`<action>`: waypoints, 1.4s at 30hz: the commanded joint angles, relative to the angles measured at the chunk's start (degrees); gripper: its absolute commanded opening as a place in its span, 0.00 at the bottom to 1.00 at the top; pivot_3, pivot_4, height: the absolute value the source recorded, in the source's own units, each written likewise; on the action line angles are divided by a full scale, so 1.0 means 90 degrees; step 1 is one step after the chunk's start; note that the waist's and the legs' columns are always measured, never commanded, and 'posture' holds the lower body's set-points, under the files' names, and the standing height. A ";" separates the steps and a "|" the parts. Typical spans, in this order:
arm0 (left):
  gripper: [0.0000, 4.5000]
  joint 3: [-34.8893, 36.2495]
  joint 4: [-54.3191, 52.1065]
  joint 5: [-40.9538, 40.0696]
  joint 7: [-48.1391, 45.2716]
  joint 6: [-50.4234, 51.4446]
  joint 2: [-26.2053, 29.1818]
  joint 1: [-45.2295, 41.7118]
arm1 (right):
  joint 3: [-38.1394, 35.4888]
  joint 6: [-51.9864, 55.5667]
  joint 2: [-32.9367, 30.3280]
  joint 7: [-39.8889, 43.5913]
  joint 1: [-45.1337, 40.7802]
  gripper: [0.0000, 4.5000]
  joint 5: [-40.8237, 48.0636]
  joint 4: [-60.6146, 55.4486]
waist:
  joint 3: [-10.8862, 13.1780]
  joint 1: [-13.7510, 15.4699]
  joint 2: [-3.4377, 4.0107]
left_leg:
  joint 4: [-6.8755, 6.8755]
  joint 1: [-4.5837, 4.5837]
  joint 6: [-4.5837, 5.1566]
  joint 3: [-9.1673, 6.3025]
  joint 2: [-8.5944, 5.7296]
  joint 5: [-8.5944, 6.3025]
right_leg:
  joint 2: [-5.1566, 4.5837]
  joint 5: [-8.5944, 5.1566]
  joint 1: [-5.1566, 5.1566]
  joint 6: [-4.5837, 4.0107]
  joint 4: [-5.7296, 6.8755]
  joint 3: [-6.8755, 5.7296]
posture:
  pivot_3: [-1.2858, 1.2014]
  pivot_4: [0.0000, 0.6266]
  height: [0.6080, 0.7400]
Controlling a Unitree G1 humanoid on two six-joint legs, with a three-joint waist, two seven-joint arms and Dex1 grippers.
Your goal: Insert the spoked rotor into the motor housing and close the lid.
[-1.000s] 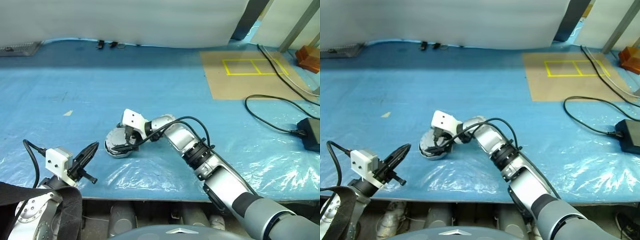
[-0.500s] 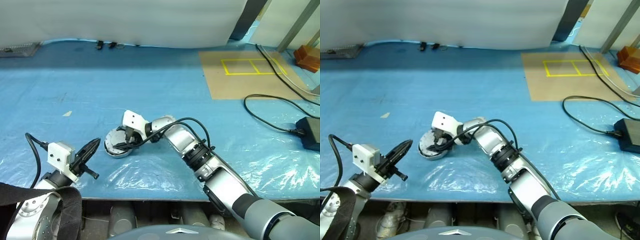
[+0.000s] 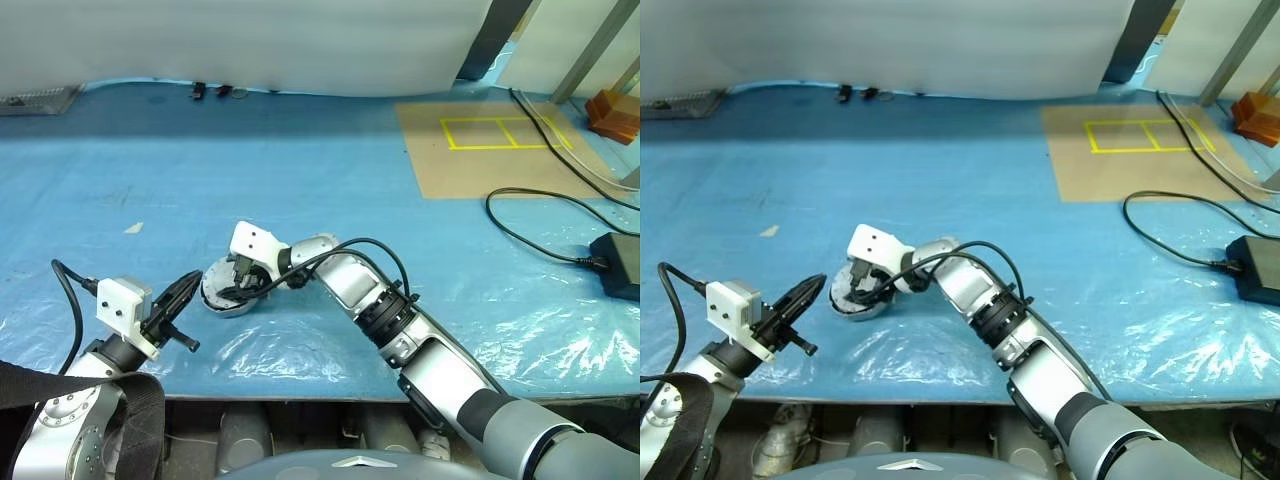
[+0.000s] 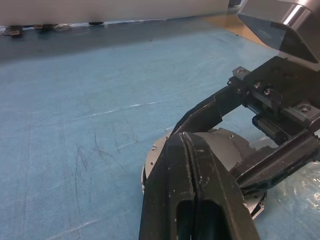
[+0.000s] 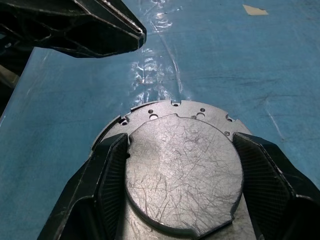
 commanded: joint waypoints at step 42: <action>0.00 -0.0022 0.0639 0.0139 -0.0455 -0.0450 -0.0059 -0.0221 | -0.1028 -0.1795 -0.0074 0.1671 -0.1832 0.66 -0.0031 0.3441 | 0.0005 0.0029 0.0019 | 0.0041 -0.0019 0.0003 0.0000 0.0016 0.0000 | -0.0003 0.0005 -0.0003 -0.0013 0.0021 -0.0011 | 0.52 0.24 1.00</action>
